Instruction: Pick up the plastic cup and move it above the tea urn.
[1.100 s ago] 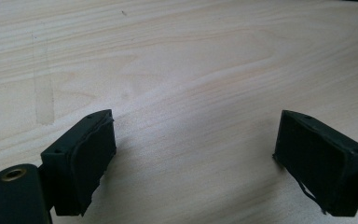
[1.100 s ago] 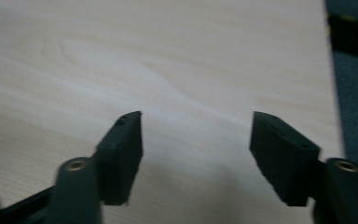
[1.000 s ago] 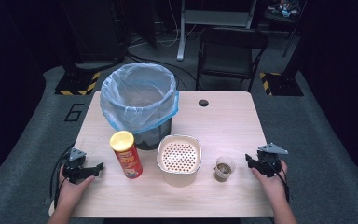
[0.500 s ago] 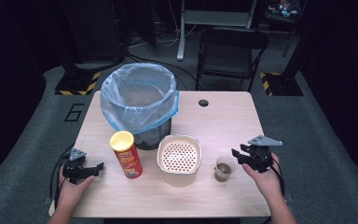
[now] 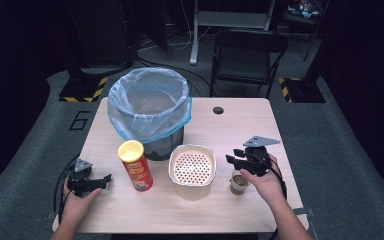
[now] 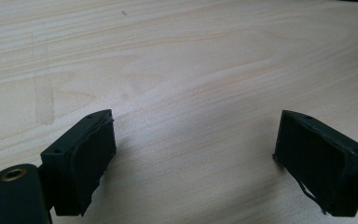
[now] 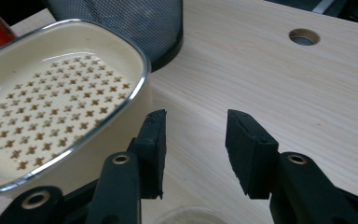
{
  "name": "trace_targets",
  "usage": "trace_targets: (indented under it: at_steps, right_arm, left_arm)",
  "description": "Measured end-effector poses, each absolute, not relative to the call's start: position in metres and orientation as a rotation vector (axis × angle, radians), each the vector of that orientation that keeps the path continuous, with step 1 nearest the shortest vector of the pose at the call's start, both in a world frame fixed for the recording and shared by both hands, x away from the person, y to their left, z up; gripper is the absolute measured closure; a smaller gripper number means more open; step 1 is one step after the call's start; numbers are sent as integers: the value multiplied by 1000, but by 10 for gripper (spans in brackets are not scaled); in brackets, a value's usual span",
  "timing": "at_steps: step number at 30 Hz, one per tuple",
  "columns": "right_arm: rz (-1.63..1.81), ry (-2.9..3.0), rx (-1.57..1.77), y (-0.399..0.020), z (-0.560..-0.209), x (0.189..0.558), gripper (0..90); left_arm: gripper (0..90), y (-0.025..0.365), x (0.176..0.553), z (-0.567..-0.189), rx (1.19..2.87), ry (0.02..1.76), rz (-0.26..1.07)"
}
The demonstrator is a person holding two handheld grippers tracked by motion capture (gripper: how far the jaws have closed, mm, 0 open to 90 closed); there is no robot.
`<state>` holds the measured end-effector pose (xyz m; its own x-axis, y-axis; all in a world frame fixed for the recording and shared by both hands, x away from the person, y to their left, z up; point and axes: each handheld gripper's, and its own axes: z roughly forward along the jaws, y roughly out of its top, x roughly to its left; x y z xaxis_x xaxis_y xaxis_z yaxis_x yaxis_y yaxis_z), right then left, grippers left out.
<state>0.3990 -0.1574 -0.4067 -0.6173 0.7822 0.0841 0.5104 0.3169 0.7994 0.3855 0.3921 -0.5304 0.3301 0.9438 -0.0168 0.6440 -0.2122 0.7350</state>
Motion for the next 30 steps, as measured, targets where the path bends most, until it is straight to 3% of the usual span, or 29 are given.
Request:
trace_targets:
  at_steps: [12,18,30]
  right_arm:
    - [1223,2326,1086,-121,-400,405,588]
    - [1166,2384,1071,-107,-407,415,667]
    - [1134,2394,1059,-104,-410,418,699]
  left_arm:
    - [120,392,386,-531,1933,1390,602]
    - [121,392,386,-531,1933,1389,603]
    - [121,392,386,-531,1934,1388,600]
